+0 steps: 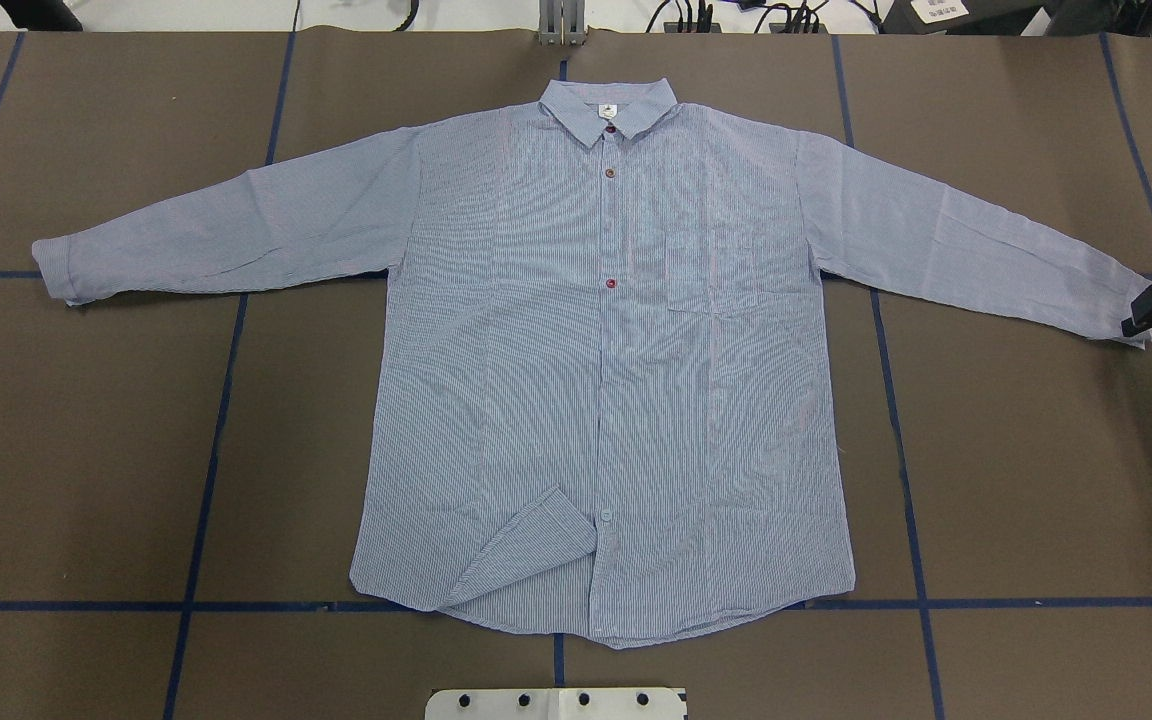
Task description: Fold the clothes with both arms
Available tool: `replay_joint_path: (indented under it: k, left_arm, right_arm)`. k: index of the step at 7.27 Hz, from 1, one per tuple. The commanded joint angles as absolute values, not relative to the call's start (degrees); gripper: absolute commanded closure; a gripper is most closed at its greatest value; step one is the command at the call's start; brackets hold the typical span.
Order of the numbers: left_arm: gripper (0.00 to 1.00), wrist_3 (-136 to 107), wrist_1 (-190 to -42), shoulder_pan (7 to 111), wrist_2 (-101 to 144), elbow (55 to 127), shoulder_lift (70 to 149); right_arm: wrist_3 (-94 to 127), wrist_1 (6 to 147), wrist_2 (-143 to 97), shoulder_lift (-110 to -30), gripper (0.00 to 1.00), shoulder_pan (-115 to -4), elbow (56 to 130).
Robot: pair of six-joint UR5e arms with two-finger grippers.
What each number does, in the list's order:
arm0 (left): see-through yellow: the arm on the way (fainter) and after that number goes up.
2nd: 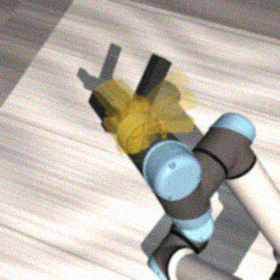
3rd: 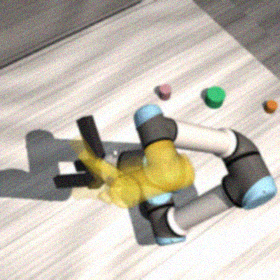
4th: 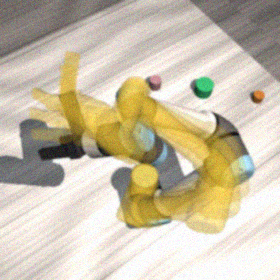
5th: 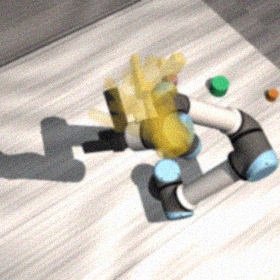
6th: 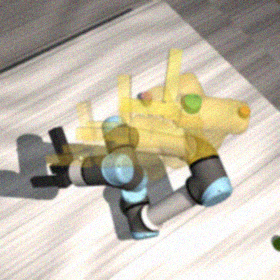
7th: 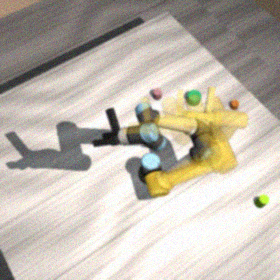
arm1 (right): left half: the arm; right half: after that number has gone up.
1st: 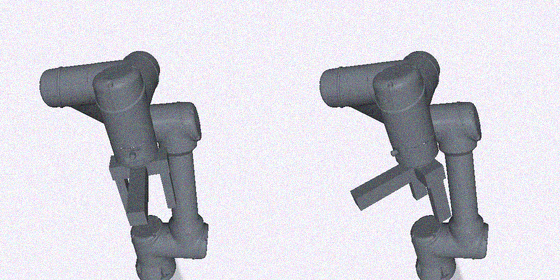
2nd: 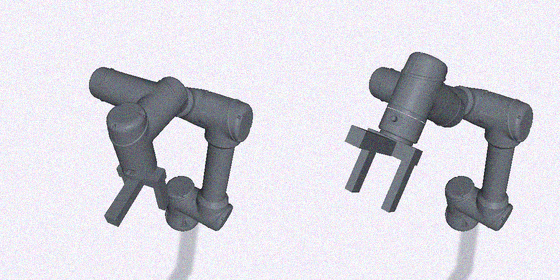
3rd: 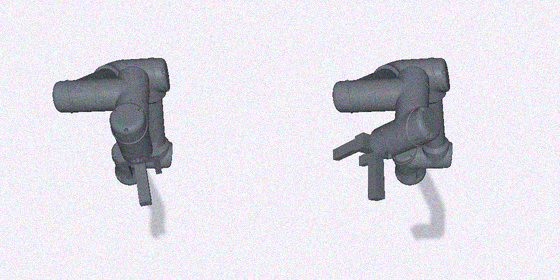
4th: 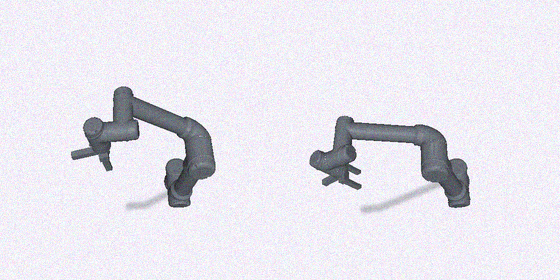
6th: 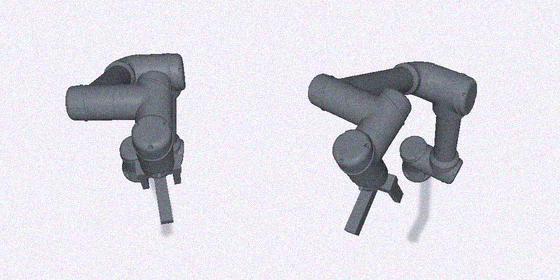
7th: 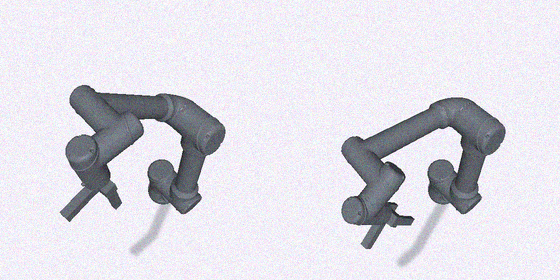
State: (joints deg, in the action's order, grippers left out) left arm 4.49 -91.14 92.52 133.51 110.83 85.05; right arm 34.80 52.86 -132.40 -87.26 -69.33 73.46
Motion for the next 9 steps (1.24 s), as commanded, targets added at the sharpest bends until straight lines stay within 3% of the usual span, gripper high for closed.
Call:
replay_joint_path:
  k: [1,2,8,9]
  left_arm:
    - [0.00,4.5,-91.1,92.5,133.4,110.8,85.1]
    - [0.00,4.6,-91.1,92.5,133.4,110.8,85.1]
    - [0.00,4.5,-91.1,92.5,133.4,110.8,85.3]
    - [0.00,4.5,-91.1,92.5,133.4,110.9,85.3]
  right_arm:
    - [34.7,53.8,-132.5,-86.8,0.59,-69.3,73.4]
    - [34.7,53.8,-132.5,-86.8,0.63,-69.4,73.3]
    - [34.7,53.9,-132.4,-87.3,0.63,-69.4,72.9]
    - [34.8,53.9,-132.4,-87.3,0.71,-69.4,72.9]
